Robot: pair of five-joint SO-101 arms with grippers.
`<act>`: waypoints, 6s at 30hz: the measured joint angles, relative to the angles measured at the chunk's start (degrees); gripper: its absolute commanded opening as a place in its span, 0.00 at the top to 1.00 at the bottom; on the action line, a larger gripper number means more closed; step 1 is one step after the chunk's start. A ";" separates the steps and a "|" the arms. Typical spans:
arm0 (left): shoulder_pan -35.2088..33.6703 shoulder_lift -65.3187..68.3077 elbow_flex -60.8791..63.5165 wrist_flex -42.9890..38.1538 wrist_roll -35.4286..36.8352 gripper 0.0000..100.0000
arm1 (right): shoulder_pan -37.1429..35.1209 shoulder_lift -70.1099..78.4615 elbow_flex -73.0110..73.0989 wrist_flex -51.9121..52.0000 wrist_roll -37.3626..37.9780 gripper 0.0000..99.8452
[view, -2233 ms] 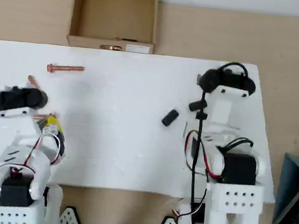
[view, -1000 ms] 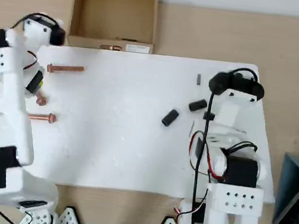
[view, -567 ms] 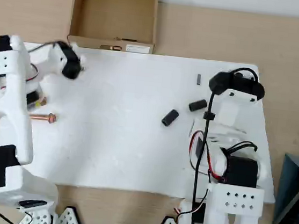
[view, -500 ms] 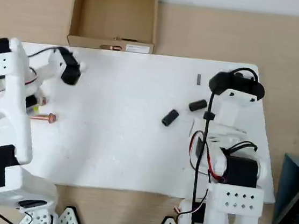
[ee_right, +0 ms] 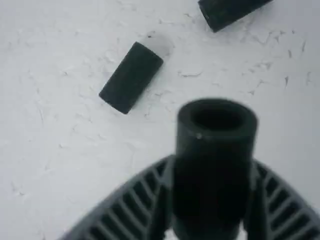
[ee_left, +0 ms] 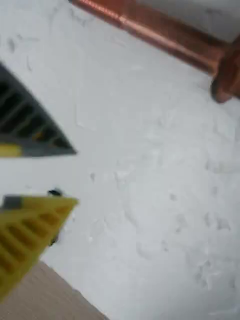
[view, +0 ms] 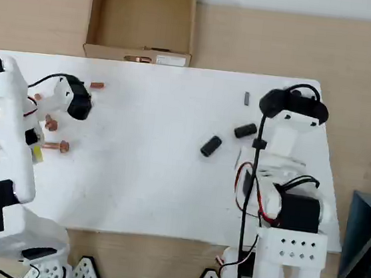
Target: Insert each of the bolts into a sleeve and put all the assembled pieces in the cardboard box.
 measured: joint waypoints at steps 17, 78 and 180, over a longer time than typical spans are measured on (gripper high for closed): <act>3.52 0.18 8.44 -18.29 0.00 0.85 | 0.00 0.00 0.00 0.00 0.00 0.99; 11.43 -16.18 -6.51 -2.46 27.60 0.99 | -3.43 0.00 -14.15 10.81 3.87 0.99; 46.07 -105.32 62.24 -54.86 122.29 1.00 | -42.55 -28.40 28.13 -27.25 28.04 0.99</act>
